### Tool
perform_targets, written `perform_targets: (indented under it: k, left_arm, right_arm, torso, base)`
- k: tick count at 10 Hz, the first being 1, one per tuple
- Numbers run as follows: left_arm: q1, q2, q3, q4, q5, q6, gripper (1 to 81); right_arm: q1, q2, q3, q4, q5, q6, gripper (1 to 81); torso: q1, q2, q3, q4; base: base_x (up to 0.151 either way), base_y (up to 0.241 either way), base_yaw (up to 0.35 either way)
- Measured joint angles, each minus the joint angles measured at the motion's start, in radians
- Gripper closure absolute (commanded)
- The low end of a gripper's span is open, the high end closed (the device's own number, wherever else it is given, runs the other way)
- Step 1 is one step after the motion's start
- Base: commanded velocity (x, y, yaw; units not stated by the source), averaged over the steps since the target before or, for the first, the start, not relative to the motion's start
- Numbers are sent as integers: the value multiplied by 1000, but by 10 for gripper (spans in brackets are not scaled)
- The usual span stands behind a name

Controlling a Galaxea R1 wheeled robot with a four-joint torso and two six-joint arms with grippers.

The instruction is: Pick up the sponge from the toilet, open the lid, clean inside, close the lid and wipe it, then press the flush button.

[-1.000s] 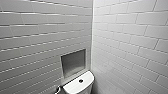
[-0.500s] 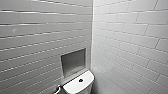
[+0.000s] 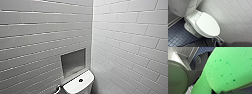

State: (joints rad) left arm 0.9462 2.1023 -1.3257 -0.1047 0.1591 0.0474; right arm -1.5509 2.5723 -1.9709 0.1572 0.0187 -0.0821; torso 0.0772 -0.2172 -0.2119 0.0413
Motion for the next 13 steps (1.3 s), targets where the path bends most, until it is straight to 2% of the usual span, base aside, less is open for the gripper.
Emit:
perform_targets:
  k: [5, 7, 10, 13]
  left_arm:
    - [-275, -10, 37, -137, 111, -1, 811]
    - [-380, 29, 18, -197, 165, -5, 811]
    - [-509, 117, -49, -247, 231, -50, 811]
    - [-598, 179, -130, -263, 290, -105, 811]
  right_arm:
    - [13, 6, 0, 7, 1, 0, 811]
    - [19, 10, 0, 8, 5, 0, 811]
    - [29, 11, -4, 14, 13, 0, 811]
    - [41, 16, -8, 15, 22, 0, 811]
  torso:
    - [0, 0, -14, 0]
    - [0, 1, -63, 0]
    - [1, 2, -144, 0]
    - [1, 3, -173, 0]
  base:
    - [0, 0, 0]
    - [0, 0, 0]
    - [0, 0, 0]
    - [0, 0, 0]
